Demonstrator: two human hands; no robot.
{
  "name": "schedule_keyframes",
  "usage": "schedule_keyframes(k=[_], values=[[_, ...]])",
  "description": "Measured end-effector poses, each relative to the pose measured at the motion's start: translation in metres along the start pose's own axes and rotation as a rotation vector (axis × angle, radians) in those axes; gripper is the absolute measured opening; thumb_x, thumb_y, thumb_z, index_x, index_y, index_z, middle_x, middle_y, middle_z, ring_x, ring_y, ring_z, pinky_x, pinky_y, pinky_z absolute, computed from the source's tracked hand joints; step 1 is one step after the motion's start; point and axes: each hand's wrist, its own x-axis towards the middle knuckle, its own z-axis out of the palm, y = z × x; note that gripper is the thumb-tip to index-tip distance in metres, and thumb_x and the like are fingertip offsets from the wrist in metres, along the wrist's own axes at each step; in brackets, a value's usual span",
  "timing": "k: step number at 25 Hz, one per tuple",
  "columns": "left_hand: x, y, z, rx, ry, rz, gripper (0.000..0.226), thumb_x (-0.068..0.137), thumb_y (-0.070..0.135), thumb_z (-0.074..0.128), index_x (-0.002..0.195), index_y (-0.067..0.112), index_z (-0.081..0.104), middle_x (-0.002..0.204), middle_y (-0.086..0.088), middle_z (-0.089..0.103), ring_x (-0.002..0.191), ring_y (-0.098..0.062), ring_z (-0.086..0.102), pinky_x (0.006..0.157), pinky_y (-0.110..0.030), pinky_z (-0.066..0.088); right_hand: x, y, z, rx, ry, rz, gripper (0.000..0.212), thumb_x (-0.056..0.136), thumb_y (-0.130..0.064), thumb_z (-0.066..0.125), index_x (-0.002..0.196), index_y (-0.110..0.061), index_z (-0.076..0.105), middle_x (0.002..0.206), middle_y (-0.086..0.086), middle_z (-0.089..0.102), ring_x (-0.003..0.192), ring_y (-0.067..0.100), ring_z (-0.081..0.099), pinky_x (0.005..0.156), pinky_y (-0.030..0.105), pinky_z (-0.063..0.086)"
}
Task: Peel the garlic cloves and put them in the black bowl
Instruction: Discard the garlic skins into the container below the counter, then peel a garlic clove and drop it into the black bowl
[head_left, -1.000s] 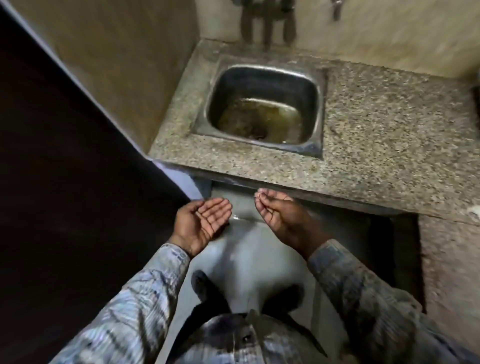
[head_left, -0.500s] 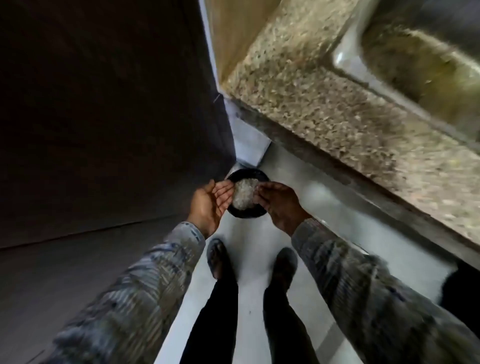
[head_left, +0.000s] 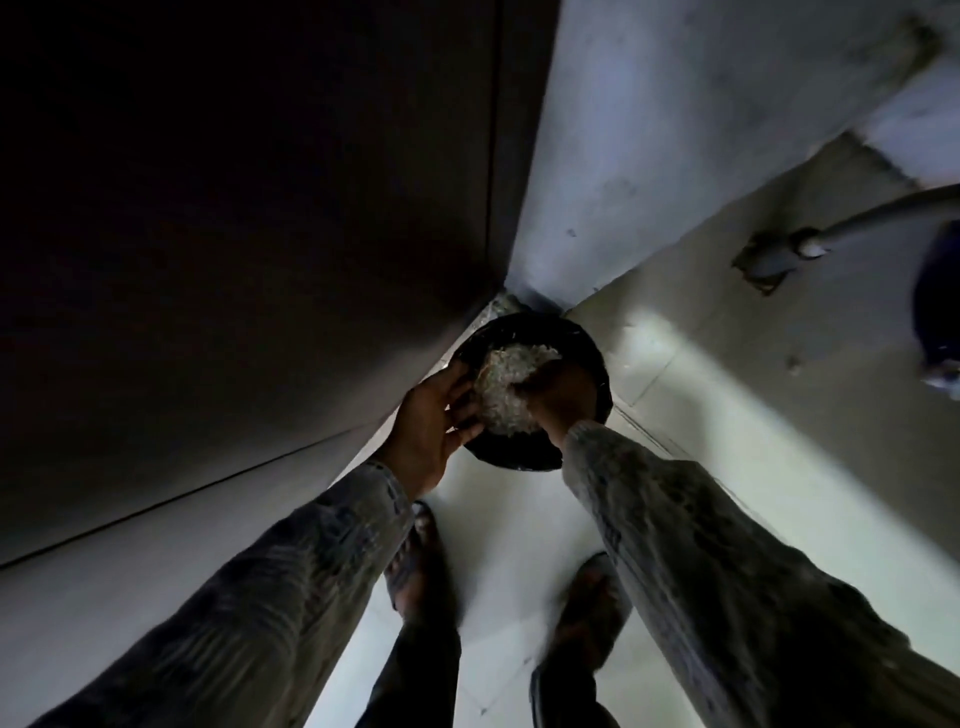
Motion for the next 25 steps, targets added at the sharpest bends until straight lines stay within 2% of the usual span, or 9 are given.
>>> schedule_keyframes(k=[3,5,6,8,11,14,19,22,25], values=[[-0.001,0.008,0.010,0.013,0.012,-0.013,0.036,0.103,0.045,0.050,0.129,0.026,0.065,0.111,0.008,0.069,0.102,-0.016,0.065,0.100,-0.043,0.051,-0.024,-0.016,-0.003,-0.074,0.137,-0.055,0.066,0.102,-0.065,0.036,0.113,-0.011,0.074,0.115,0.014,0.072,0.111,0.030,0.065,0.095,0.038,0.049],[-0.005,0.013,0.024,0.014,0.002,-0.011,0.042,0.103,0.051,0.047,0.130,0.025,0.065,0.113,0.003,0.072,0.105,-0.021,0.067,0.092,-0.040,0.054,-0.052,-0.033,-0.009,-0.038,0.086,-0.237,0.037,0.102,-0.034,0.056,0.137,-0.019,0.058,0.138,0.008,0.060,0.129,0.010,0.054,0.107,0.024,0.043],[-0.006,0.016,0.033,-0.015,-0.012,-0.021,0.045,0.103,0.053,0.045,0.126,0.022,0.068,0.112,-0.001,0.075,0.107,-0.025,0.069,0.085,-0.038,0.056,-0.064,-0.032,-0.012,-0.042,0.055,-0.388,0.052,0.096,-0.021,0.064,0.146,-0.019,0.047,0.147,0.006,0.052,0.134,0.002,0.048,0.112,0.019,0.038],[-0.009,0.024,0.048,-0.035,-0.041,-0.019,0.053,0.105,0.051,0.036,0.112,0.015,0.074,0.095,-0.005,0.079,0.100,-0.029,0.073,0.079,-0.037,0.056,-0.078,-0.015,-0.013,-0.300,-0.007,-0.625,0.087,0.087,-0.020,0.070,0.161,-0.010,0.025,0.168,0.011,0.022,0.152,0.019,0.027,0.124,0.037,0.028],[-0.032,0.045,0.062,0.003,-0.073,0.035,0.068,0.107,0.058,0.020,0.118,0.015,0.071,0.085,0.010,0.079,0.090,-0.013,0.074,0.075,-0.028,0.057,-0.068,0.016,-0.035,-0.486,-0.062,-0.386,0.090,0.091,-0.028,0.072,0.163,-0.025,0.018,0.171,0.010,-0.004,0.157,0.037,0.004,0.124,0.053,0.024],[-0.078,0.063,0.060,0.072,-0.009,0.135,0.056,0.109,0.052,0.023,0.125,0.018,0.065,0.092,0.016,0.077,0.087,0.002,0.072,0.056,-0.019,0.051,-0.091,0.001,-0.080,-0.234,-0.110,-0.459,0.105,0.078,-0.015,0.077,0.162,-0.037,0.020,0.171,0.008,0.009,0.156,0.034,0.011,0.124,0.048,0.029],[-0.164,0.080,0.049,0.311,0.172,0.364,0.041,0.098,0.018,0.062,0.139,0.015,0.059,0.141,0.000,0.060,0.129,-0.019,0.055,0.110,-0.043,0.046,-0.169,-0.032,-0.156,0.015,-0.047,-0.430,0.108,0.068,-0.018,0.067,0.164,-0.024,0.018,0.167,0.012,0.023,0.155,0.032,0.021,0.120,0.047,0.035],[-0.235,0.082,0.052,0.521,0.060,0.521,0.064,0.081,-0.009,0.066,0.142,0.003,0.052,0.146,-0.016,0.054,0.137,-0.031,0.051,0.119,-0.040,0.037,-0.245,-0.057,-0.218,0.014,-0.015,-0.405,0.106,0.073,-0.027,0.071,0.164,-0.020,0.018,0.165,0.011,0.030,0.152,0.029,0.029,0.119,0.042,0.036],[-0.316,0.100,0.061,0.903,0.112,0.673,0.072,0.078,0.008,0.070,0.146,0.023,0.053,0.147,-0.003,0.055,0.136,-0.019,0.050,0.120,-0.030,0.034,-0.311,-0.079,-0.274,-0.027,0.031,-0.486,0.106,0.078,-0.029,0.077,0.164,-0.023,0.015,0.164,0.011,0.030,0.148,0.031,0.033,0.117,0.043,0.039]])
